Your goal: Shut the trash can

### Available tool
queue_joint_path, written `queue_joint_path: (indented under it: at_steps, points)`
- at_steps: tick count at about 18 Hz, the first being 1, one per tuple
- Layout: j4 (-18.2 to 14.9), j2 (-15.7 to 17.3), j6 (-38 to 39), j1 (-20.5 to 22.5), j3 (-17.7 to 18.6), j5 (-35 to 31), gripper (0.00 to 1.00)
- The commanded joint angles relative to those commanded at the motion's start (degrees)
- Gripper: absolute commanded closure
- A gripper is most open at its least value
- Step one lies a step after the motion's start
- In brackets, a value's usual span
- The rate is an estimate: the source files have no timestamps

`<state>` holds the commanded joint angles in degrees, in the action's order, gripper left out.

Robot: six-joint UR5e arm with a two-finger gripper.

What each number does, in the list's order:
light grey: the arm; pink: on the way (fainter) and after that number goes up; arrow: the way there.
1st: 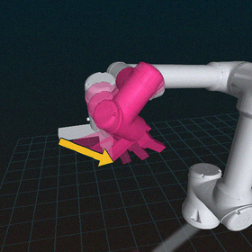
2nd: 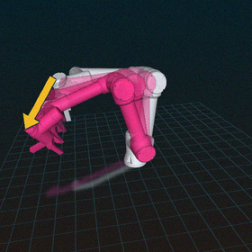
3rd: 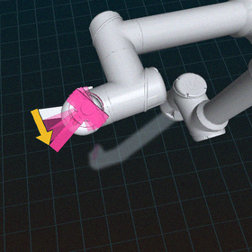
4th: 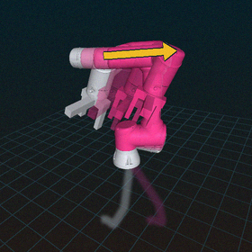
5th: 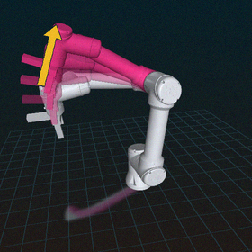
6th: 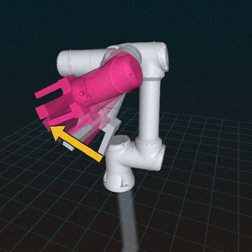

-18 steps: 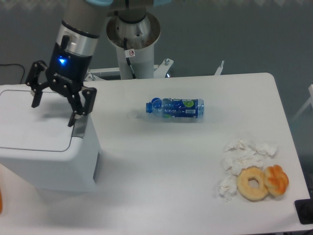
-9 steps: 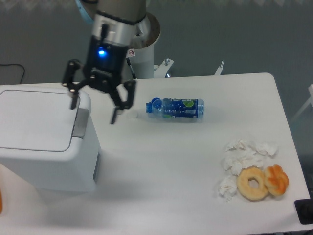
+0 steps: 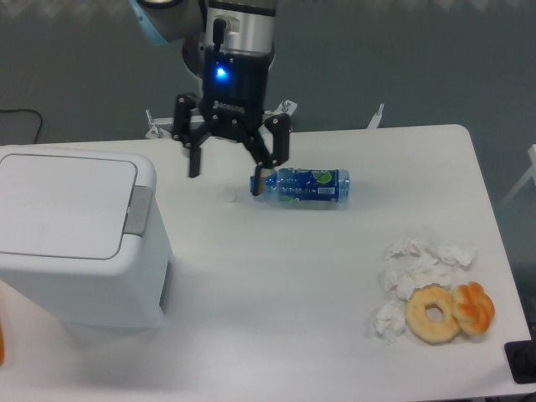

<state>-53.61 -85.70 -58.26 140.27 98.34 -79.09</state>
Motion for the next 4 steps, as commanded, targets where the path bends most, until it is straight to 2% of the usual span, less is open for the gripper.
queue_joint_path:
  at_steps: [4]
  points:
    - [-0.3, 2.3, -0.7, 0.5, 2.9, -3.2, 0.00]
